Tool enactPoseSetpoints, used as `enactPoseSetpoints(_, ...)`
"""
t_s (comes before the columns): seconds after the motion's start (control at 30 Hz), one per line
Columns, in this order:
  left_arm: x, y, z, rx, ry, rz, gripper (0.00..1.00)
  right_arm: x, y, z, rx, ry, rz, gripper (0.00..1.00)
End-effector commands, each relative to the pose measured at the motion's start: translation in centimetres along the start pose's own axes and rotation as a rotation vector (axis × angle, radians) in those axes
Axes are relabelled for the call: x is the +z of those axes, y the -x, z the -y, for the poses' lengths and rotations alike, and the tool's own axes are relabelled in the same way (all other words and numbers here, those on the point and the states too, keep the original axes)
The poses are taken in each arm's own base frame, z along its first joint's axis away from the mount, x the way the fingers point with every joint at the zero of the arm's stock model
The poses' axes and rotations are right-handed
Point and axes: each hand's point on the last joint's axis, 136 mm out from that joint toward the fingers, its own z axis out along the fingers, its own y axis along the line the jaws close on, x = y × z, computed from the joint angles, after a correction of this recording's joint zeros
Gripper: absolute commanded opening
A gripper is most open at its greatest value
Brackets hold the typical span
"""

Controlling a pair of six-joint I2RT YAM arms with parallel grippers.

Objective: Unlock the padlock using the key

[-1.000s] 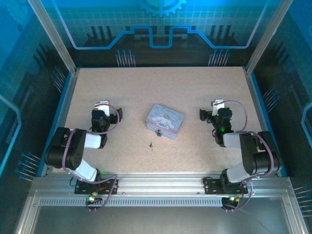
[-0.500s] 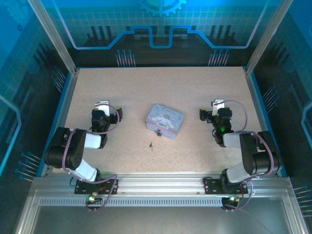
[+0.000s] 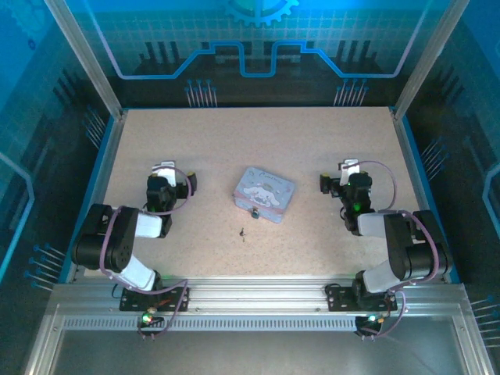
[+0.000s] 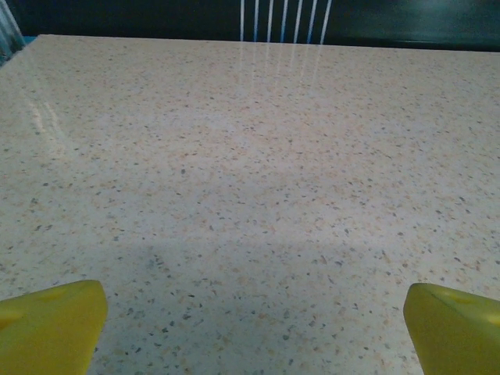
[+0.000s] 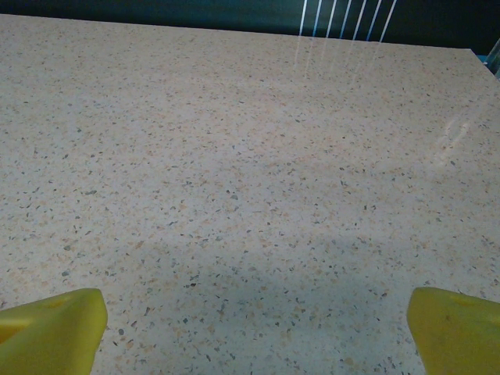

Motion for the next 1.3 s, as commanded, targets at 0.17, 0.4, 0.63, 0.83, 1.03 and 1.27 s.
enactPoseSetpoints(0.17, -3.1, 4.4, 1.8, -0.088, -0.090, -0.061, 0.99, -1.3, 3.8, 0.2, 0.065, 0.001, -0.217, 0.98)
enactPoseSetpoints(0.4, -8.4, 4.3, 7.0, -0.223, -0.194, -0.318, 0.79, -6.5, 5.5, -5.4, 0.051, 0.180, -0.314, 0.92)
enactPoseSetpoints(0.63, -15.5, -1.7, 13.7, -0.116, -0.312, -0.636, 0.69, -15.0, 1.2, -15.9, -0.113, 0.472, -0.421, 0.76)
enactPoseSetpoints(0.83, -18.3, -6.4, 16.0, -0.114, -0.356, -0.730, 0.52, -18.2, -3.5, -21.3, -0.225, 0.550, -0.437, 0.53)
enactPoseSetpoints(1.03, -17.2, -8.5, 17.5, -0.223, -0.418, -0.677, 0.33, -16.4, -6.9, -23.3, -0.264, 0.552, -0.474, 0.41)
enactPoseSetpoints(1.27, -15.0, -8.1, 19.3, -0.176, -0.426, -0.660, 0.28, -11.9, -6.3, -24.0, -0.312, 0.462, -0.500, 0.37)
